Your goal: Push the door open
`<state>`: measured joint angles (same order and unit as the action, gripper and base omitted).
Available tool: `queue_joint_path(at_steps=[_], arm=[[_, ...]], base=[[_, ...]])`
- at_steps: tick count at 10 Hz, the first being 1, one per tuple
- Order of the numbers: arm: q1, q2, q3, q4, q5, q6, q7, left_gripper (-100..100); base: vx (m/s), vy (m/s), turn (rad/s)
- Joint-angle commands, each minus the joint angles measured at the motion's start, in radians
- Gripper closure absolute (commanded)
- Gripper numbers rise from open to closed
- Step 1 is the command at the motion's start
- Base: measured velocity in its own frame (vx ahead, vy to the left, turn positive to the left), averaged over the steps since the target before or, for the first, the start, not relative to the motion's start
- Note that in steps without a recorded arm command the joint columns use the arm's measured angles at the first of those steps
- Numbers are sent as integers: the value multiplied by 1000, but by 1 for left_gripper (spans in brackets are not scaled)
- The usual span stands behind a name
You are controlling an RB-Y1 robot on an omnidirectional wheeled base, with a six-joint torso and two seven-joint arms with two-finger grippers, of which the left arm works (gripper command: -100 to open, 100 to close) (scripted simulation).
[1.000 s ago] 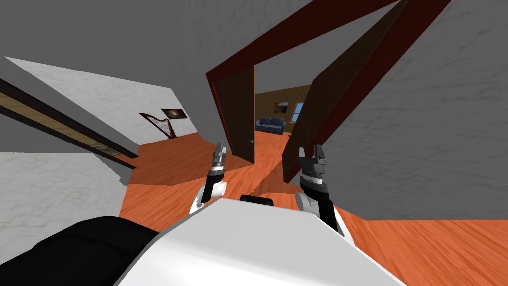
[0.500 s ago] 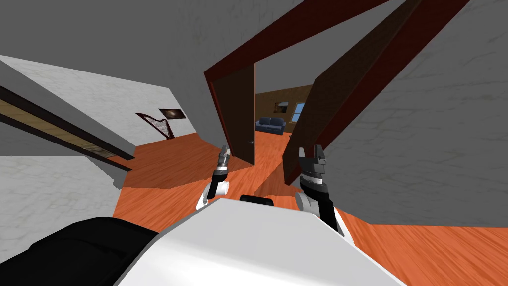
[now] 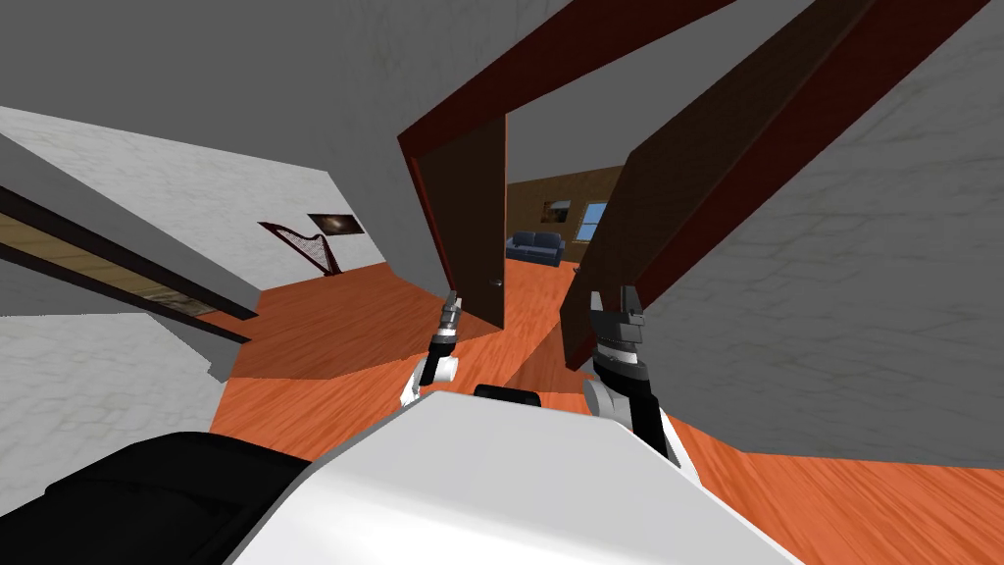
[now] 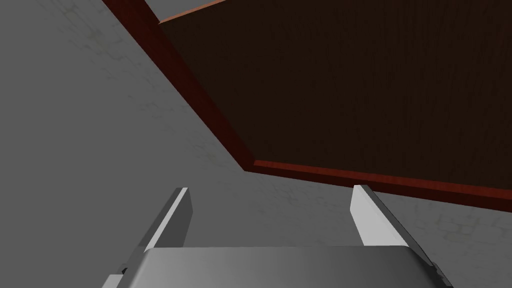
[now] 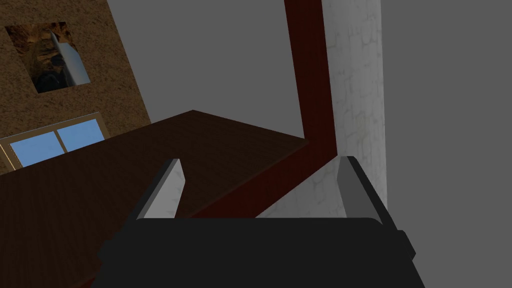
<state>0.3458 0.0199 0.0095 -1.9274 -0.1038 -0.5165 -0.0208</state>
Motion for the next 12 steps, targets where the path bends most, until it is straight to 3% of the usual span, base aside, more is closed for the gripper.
queue_joint_path(at_steps=[1,3,12], arm=[[-13,6,-7,41,2,-10,5,-100],[-28,10,-13,78,3,-18,9,-100],[-135,32,-61,346,9,-76,36,-100]], base=[[49,30,-8],[61,35,-13],[72,44,-13]])
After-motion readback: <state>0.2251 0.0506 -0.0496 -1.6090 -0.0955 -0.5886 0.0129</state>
